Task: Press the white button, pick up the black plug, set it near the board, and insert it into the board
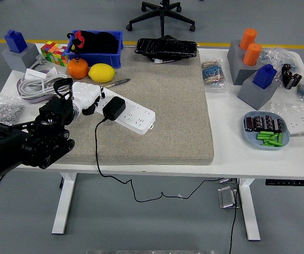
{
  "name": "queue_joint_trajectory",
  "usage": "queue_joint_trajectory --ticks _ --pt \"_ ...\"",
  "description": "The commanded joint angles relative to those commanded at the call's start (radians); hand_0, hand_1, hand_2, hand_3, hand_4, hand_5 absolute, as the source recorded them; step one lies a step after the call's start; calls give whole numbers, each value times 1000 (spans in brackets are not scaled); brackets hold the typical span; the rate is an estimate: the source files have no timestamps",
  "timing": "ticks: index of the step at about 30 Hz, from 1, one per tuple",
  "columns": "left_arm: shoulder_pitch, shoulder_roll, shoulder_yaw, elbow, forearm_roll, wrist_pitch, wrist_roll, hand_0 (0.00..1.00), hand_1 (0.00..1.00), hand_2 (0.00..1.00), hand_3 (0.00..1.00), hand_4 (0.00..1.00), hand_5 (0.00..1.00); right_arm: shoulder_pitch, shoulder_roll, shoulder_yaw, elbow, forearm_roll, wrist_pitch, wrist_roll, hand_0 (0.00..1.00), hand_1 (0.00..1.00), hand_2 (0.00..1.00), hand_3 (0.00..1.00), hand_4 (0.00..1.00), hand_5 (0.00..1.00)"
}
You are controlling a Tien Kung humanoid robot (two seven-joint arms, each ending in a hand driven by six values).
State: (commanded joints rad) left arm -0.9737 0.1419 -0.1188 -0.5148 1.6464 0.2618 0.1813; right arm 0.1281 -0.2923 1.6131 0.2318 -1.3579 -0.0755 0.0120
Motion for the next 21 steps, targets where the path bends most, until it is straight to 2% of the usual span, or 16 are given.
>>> queue_joint_trajectory --ticks 13,21 --pt "-12 -11 90 14 -18 -2 10 377 169 183 701 2 2 1 0 -2 3 2 1 -1 681 587 583 574 630 319" --pt "-15 -2 79 11 -11 7 9 363 165 182 698 2 2 -1 1 -6 3 1 2 -2 681 587 583 575 630 320"
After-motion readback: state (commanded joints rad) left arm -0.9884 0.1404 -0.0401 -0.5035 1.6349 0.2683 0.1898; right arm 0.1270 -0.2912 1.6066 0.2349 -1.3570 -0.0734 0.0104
